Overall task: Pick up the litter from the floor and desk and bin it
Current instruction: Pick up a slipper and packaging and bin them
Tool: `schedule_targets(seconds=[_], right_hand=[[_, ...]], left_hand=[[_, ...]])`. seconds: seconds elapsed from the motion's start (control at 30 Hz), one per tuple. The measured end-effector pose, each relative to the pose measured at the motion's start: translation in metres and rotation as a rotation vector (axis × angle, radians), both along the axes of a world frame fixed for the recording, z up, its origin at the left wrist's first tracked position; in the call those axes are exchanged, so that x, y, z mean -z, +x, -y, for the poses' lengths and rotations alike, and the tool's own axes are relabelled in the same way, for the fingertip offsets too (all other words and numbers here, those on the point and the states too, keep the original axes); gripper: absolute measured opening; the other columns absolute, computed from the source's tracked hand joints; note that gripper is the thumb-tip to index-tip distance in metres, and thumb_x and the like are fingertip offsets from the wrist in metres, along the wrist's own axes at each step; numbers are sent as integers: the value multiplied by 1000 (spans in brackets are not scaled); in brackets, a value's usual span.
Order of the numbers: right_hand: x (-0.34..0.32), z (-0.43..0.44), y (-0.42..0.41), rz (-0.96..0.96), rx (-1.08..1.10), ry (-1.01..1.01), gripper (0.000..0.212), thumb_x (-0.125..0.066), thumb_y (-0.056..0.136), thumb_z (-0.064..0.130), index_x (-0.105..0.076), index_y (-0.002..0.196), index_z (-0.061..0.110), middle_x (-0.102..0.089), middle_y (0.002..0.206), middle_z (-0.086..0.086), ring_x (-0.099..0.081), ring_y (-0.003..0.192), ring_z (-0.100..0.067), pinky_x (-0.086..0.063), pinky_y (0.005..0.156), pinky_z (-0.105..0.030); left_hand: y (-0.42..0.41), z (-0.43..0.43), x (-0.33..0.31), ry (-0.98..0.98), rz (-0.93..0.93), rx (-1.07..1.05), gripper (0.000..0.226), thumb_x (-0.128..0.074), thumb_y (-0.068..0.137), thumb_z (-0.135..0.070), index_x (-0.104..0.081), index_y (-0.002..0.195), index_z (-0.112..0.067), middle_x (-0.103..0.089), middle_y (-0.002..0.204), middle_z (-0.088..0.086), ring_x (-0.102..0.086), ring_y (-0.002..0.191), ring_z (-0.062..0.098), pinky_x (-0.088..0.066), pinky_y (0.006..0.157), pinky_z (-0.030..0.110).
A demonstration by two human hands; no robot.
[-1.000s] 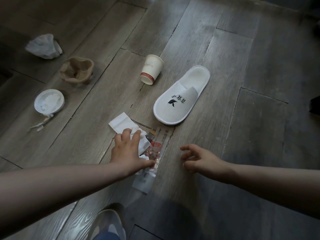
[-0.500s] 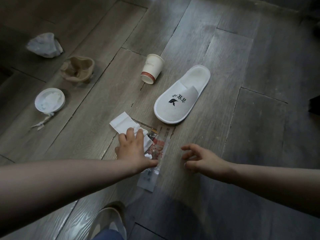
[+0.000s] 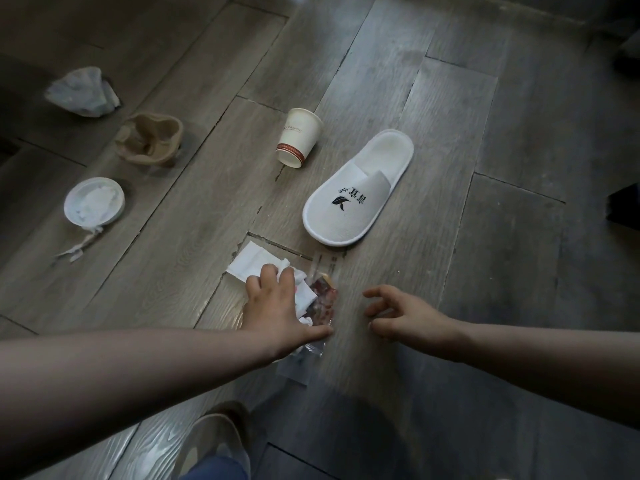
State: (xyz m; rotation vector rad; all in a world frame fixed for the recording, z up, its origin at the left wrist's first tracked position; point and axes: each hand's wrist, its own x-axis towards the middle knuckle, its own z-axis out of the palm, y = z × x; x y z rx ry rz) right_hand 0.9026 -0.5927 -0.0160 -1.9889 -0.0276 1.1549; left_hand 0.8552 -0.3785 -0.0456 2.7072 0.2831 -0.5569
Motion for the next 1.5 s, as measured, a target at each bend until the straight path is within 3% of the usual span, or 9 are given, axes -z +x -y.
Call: schedule_targets(seconds=[0.13,0.37,0.5,0.8,1.03,1.13,1.27,1.37,1.5], right_hand=[[2,5,0,-6,-2,0,56,-62,86,10,-43,137,18,-59,113,-1,-61,94,-12,-51,80,-24],[4,19,0,18,28,-2,54,-62,87,10,-44,137,17,-59,112,-1,-62,95,-14,-49,75,-21],[4,25,2,49,43,-11,52,-61,87,10,-45,135,17,-61,109,0,-63,96,-17,-50,79,-26],[3,23,13,109,50,-40,52,-62,85,9,-45,134,15,-62,109,-3,-64,96,-21,-53,85,-36],[-2,21,38,223,54,-68,55,-64,85,13,-45,136,18,-56,120,-6,-60,104,-18,-52,91,-35],[-10,15,55,425,-79,-143,62,-67,84,22,-40,141,19,-49,131,-5,-52,114,-16,-46,92,-26],[-16,-1,88,723,-380,-297,92,-73,78,36,-20,151,21,-21,153,-7,-25,141,-23,-26,112,-29],[-15,-19,120,901,-716,-441,115,-78,70,44,0,153,26,4,160,-9,-1,147,-30,-16,119,-39],[-8,-47,158,919,-943,-625,128,-81,63,50,7,152,28,5,160,-8,7,147,-32,-13,117,-55]], left_hand=[[-1,4,-2,24,-21,9,107,-73,52,-68,-25,137,-24,-22,129,0,-24,117,23,-42,93,33],[4,5,0,3,-30,7,80,-72,60,-49,-35,125,-19,-31,118,3,-32,106,25,-36,86,31],[7,3,2,-30,-68,24,66,-75,66,-44,-39,116,-17,-36,114,7,-44,102,30,-42,84,36],[14,0,-6,-213,-109,-44,51,-79,66,-22,-41,100,-21,-42,112,5,-49,89,19,-36,66,26],[32,-15,-22,-403,-132,-246,41,-81,64,-15,-43,76,-27,-55,74,-6,-48,63,7,-31,50,23],[32,-31,-26,-445,-136,-325,39,-82,62,-14,-53,84,-27,-62,80,-4,-57,70,12,-42,57,26],[31,-48,-31,-475,-132,-440,44,-82,56,-16,-58,92,-24,-67,85,2,-63,75,20,-49,64,30],[34,-56,-38,-497,-130,-487,45,-79,53,-19,-58,92,-24,-67,84,2,-63,75,20,-49,62,29],[35,-62,-42,-498,-138,-536,44,-80,61,-13,-58,98,-23,-66,88,3,-63,76,20,-48,60,28]])
